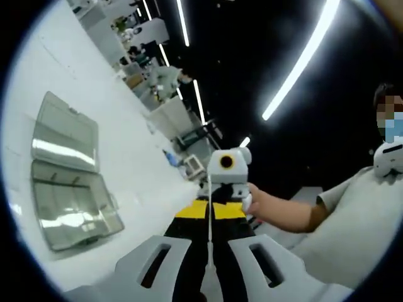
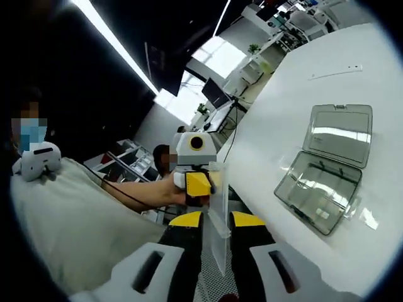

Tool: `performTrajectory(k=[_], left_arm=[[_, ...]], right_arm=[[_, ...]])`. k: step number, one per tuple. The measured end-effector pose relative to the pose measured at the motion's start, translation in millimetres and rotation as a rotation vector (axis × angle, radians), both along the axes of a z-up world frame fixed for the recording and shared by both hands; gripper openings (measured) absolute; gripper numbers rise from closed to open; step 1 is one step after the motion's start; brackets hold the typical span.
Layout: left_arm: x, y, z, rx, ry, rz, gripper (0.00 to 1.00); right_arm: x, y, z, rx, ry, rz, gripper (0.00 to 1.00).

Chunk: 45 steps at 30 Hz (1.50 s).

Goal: Insert the divider into the dual guide fixture by aligning both edges with the guide slots and pushing it downward to the bottom, including one-sided entry, uneven engagement, binding, and posture correction.

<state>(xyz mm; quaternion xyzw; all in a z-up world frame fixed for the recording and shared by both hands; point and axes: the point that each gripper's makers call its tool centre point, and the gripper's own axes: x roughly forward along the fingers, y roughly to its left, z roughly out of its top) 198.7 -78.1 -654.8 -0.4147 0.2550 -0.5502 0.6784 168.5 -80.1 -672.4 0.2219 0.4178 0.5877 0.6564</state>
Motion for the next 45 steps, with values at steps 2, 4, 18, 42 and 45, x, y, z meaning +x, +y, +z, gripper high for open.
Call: performTrajectory(k=[2, 4, 18, 42, 45], left_arm=[[-0.1, 0.0, 0.7, -0.003, -0.001, -0.001, 0.00], [0.0, -0.3, 1.3, -0.004, -0.001, -0.001, 0.00], [-1.0, -0.2, 3.1, -0.011, -0.002, 0.003, 0.00], [-0.6, 2.0, 3.6, -0.030, 0.001, 0.016, 0.00], [0.4, 2.7, 3.6, -0.035, 0.005, 0.022, 0.00]], right_arm=[[0.1, 1.0, 1.9, 0.016, 0.008, -0.003, 0.12], [0.0, 1.1, 1.3, 0.013, 0.011, -0.005, 0.11], [-0.7, 3.8, -2.4, 0.025, 0.029, -0.018, 0.12], [-1.9, 7.3, 0.1, 0.064, 0.068, -0.031, 0.06], [-0.9, 7.9, 0.2, 0.070, 0.078, -0.043, 0.06]])
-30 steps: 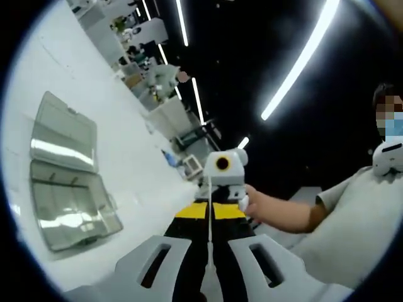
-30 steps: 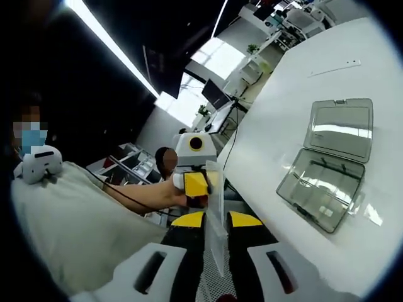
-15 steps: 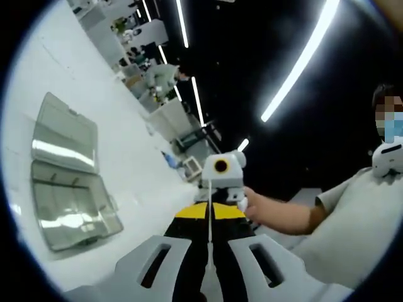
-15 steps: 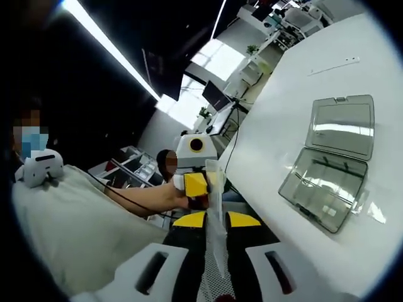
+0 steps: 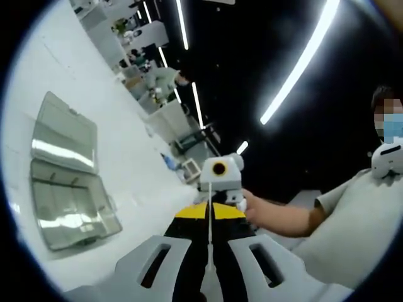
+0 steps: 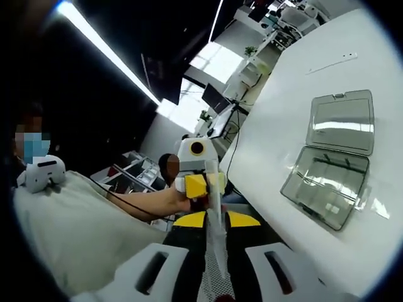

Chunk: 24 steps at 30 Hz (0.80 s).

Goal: Insert the divider into the dual guide fixture by aligning both edges with the guide slots and pushing it downward to the bottom, including one-sided entry, uneven engagement, binding, and posture correction.

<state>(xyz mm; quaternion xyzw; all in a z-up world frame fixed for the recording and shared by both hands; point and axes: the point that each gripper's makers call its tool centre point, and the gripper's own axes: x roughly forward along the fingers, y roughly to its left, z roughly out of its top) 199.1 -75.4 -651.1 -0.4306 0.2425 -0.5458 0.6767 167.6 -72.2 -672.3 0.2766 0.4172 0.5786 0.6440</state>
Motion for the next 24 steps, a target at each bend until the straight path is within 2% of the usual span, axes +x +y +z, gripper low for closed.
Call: performTrajectory(k=[5, 14, 19, 24], left_arm=[[1.0, 0.7, -0.6, 0.002, 0.000, 0.006, 0.00], [3.6, 3.9, 1.5, -0.024, 0.014, 0.021, 0.00], [3.8, 3.7, 2.5, -0.034, 0.023, 0.018, 0.00], [4.5, 4.2, 4.5, -0.056, 0.032, 0.019, 0.00]], right_arm=[[1.8, 0.0, -2.5, 0.008, 0.015, -0.015, 0.07], [0.7, 3.2, 6.6, 0.050, 0.028, -0.012, 0.00], [0.1, 3.0, 9.1, 0.050, 0.057, -0.010, 0.00], [0.5, 3.0, 11.4, 0.034, 0.042, -0.007, 0.00]])
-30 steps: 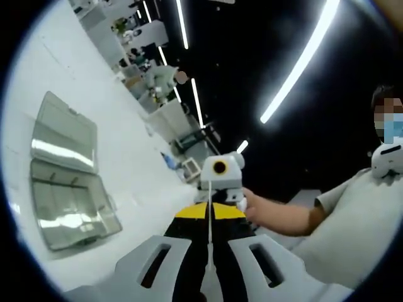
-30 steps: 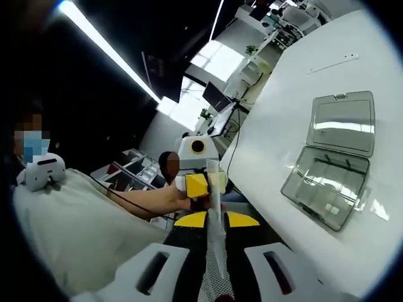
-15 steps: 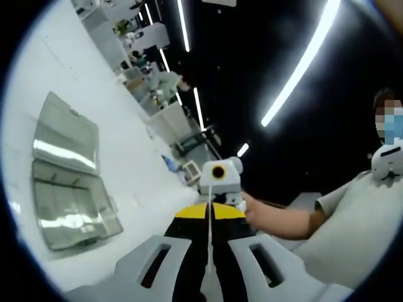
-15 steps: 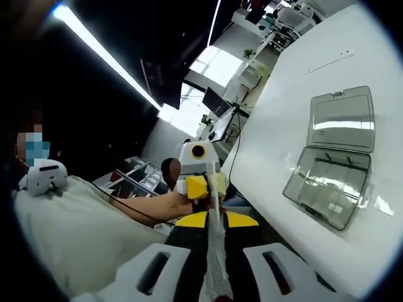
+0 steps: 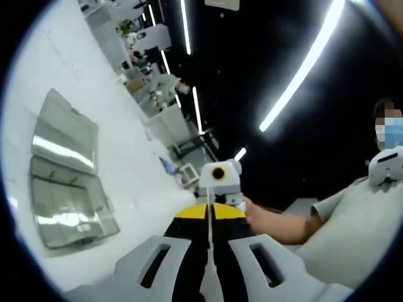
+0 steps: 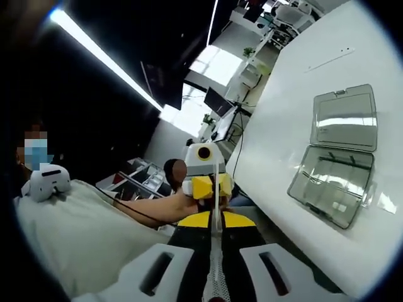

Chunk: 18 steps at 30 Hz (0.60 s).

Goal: Insert the divider into the dual guide fixture by aligning both edges with the guide slots and pushing it downward to the bottom, including one-sided entry, uneven engagement, binding, and posture correction.

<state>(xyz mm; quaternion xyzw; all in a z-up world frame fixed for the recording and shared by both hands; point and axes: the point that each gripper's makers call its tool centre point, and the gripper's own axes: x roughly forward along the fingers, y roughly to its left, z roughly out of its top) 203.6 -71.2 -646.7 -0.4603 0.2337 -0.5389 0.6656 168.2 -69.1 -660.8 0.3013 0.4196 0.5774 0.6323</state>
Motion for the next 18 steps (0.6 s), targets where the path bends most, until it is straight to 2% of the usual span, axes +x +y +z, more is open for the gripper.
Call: performTrajectory(k=[5, 10, 13, 18], left_arm=[[0.7, -0.2, 0.7, -0.001, 0.000, -0.002, 0.00], [4.5, 1.8, -0.6, 0.014, 0.000, 0.013, 0.00], [6.2, 4.2, 1.6, 0.026, -0.023, 0.028, 0.00], [7.8, 7.3, 6.9, 0.012, -0.023, 0.036, 0.00]], right_arm=[[1.5, 0.3, 0.8, -0.004, 0.014, -0.002, 0.00], [4.9, 2.6, 1.9, -0.036, -0.011, -0.007, 0.00], [7.1, 3.7, 2.8, -0.050, -0.021, -0.007, 0.00], [8.8, 6.7, 8.4, -0.051, -0.036, -0.005, 0.00]])
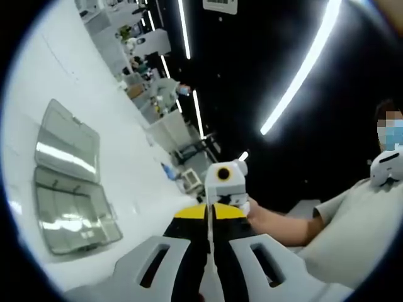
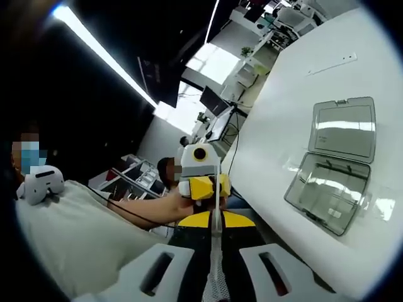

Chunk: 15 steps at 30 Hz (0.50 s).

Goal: Insert the divider into the dual guide fixture by aligning both edges with the guide slots and pushing it downward to the bottom, including one-sided entry, uneven engagement, binding, and posture correction.

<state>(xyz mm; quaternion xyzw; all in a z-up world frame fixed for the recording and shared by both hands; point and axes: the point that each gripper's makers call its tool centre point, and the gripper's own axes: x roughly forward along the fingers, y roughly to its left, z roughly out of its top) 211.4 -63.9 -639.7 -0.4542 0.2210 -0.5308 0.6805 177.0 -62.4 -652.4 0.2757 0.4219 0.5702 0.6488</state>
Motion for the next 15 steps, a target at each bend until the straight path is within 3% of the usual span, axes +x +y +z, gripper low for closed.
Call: performTrajectory(k=[15], left_arm=[[0.6, 1.4, -3.5, 0.013, 0.005, 0.018, 0.00]], right_arm=[[-0.9, -0.8, -3.3, -0.039, -0.003, 0.000, 0.00]])
